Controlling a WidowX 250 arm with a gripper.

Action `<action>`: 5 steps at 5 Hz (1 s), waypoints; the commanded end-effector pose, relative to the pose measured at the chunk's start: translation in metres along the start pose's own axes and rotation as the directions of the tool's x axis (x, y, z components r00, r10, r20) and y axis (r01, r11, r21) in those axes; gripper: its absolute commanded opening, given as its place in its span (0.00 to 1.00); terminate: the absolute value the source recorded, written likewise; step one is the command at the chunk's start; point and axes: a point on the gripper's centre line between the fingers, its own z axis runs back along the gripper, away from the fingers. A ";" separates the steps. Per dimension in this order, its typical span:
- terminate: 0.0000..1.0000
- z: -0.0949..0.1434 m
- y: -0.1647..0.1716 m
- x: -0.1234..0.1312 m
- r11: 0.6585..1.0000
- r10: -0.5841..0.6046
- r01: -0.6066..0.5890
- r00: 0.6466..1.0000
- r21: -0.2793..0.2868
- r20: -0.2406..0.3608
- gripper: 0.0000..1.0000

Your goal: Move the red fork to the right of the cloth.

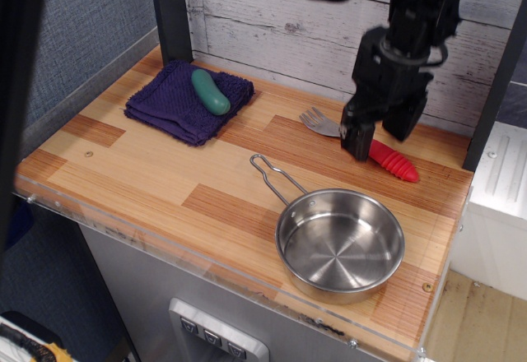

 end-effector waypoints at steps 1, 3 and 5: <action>0.00 0.075 0.021 0.006 0.986 0.021 -0.016 0.999 -0.168 0.027 1.00; 0.00 0.075 0.021 0.006 0.986 0.021 -0.016 0.999 -0.168 0.027 1.00; 1.00 0.075 0.021 0.006 0.986 0.021 -0.016 0.999 -0.168 0.027 1.00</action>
